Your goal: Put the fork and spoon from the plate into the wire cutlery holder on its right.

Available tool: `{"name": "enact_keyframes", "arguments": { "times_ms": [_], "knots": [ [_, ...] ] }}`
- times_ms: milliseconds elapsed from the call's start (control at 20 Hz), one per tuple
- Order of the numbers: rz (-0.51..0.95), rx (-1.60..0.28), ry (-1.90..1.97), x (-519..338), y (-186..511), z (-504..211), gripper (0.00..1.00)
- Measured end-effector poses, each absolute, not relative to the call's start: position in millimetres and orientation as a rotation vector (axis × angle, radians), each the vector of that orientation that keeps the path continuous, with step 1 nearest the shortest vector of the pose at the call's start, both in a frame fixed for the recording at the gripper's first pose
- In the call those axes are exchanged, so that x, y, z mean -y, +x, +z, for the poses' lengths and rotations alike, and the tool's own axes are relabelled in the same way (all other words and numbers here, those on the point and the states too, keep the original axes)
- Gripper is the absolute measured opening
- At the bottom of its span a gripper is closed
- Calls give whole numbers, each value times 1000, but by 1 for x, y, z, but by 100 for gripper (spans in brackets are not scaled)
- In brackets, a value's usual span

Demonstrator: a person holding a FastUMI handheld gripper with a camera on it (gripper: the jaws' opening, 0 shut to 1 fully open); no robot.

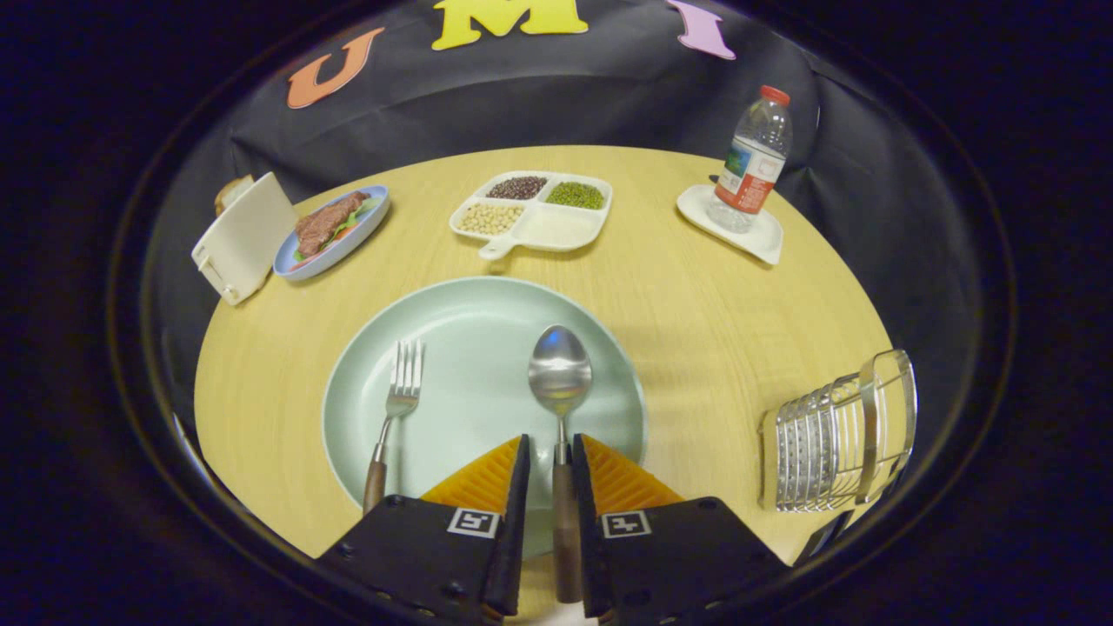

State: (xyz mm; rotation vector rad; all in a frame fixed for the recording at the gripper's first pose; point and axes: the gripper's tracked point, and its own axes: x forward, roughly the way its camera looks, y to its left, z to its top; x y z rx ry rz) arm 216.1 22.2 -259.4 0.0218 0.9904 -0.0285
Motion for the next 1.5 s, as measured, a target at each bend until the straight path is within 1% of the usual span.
{"name": "enact_keyframes", "arguments": {
  "times_ms": [100, 200, 250, 300, 350, 650, 900, 1200, 1500],
  "knots": [
    [-17, -995, 35, -26, 217, -263, 28],
    [-22, -999, 30, -27, 217, -260, 12],
    [-27, -994, 24, -27, 217, -260, 6],
    [-24, -987, 21, -28, 216, -257, 5],
    [-25, -988, 18, -27, 216, -260, 1],
    [6, -952, 52, -35, 205, -251, 1],
    [39, -878, 66, -31, 188, -210, 1],
    [43, -779, 55, 3, 163, -157, 1],
    [35, -717, 48, 48, 145, -131, 1]
  ]
}}
